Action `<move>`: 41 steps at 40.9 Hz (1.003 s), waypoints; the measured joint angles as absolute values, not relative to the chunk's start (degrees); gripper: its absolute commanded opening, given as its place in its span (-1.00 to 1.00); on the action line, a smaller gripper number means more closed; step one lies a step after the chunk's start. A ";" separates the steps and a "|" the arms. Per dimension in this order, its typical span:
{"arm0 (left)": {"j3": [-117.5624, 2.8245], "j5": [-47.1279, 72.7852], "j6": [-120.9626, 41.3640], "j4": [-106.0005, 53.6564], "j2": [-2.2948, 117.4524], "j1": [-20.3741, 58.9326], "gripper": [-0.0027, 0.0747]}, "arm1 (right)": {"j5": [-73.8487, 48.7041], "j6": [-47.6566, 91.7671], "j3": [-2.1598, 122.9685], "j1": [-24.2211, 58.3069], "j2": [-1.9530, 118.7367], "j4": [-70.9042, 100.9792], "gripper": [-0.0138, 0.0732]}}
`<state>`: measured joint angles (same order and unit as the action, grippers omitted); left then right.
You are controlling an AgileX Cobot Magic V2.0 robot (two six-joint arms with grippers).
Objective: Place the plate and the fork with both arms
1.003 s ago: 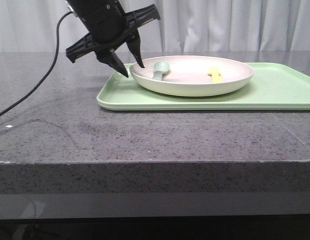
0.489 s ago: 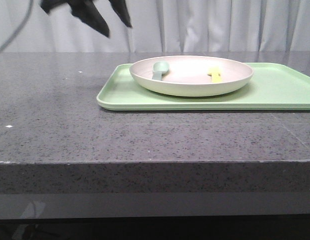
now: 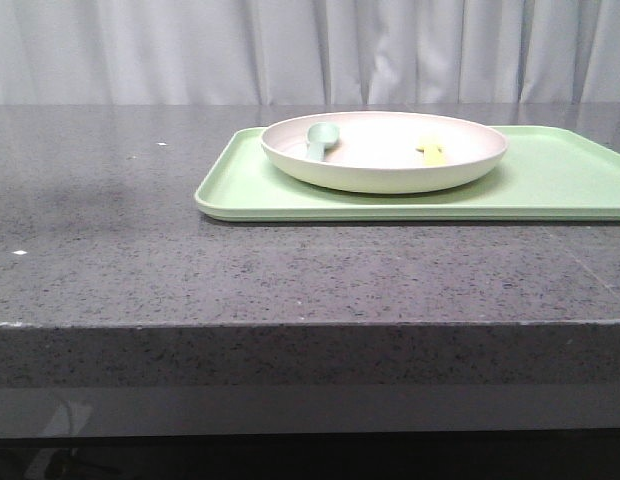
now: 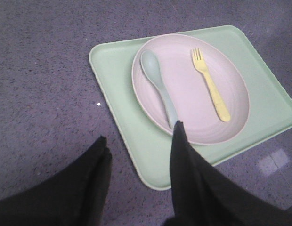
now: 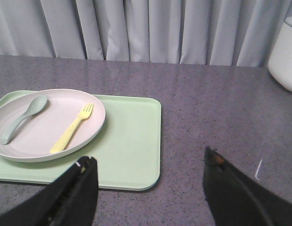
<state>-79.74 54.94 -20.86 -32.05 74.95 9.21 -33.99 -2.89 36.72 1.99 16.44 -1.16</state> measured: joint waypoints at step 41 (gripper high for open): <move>-62.31 53.98 -23.62 -33.24 60.33 8.25 -0.17 | -43.47 4.71 46.16 4.36 30.17 9.35 0.31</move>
